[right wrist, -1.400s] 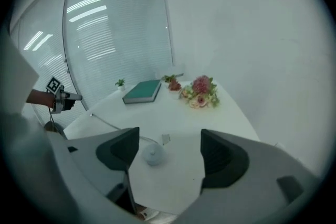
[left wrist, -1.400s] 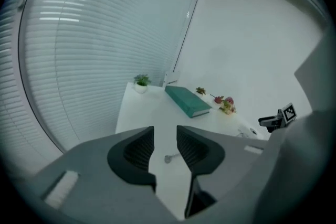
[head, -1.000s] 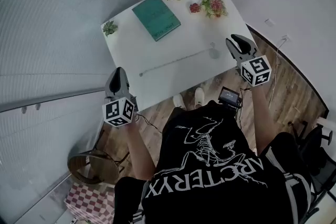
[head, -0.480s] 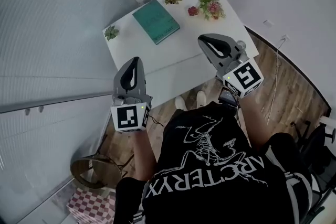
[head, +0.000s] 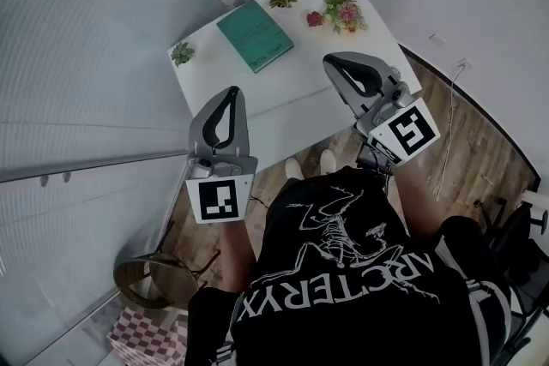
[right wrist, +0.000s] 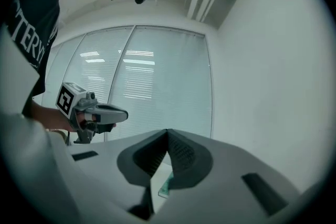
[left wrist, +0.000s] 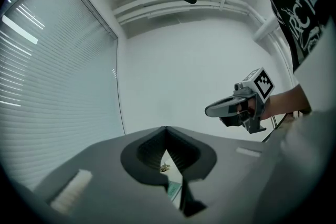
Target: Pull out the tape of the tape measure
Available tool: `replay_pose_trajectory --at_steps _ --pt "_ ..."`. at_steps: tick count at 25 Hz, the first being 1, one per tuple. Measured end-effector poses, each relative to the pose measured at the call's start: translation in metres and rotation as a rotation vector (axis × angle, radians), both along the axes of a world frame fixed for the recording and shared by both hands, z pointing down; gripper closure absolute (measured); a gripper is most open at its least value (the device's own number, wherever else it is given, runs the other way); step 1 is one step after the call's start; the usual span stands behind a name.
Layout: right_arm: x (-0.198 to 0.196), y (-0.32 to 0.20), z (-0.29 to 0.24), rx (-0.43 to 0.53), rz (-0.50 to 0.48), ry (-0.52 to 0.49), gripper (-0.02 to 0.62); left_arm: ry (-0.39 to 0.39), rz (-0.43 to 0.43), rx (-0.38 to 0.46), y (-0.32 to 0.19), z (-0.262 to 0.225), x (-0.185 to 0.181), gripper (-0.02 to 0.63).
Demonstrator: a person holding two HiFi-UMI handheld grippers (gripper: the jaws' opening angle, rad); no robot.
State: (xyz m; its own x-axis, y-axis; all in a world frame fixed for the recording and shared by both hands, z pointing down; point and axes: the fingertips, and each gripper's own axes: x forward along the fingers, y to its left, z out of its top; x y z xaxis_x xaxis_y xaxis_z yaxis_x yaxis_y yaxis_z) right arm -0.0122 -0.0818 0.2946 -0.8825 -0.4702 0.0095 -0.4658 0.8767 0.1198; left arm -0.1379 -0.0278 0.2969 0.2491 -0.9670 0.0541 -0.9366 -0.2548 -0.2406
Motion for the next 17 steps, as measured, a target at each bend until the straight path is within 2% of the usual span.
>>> replay_pose_trajectory --at_steps 9,17 --pt "0.0039 -0.0033 0.0019 -0.005 -0.003 0.005 0.584 0.005 -0.013 0.02 0.0012 -0.0023 -0.0031 0.594" --pt "0.0033 -0.0036 0.0029 0.012 0.002 0.024 0.584 0.007 -0.02 0.004 0.0007 -0.0012 -0.0028 0.594"
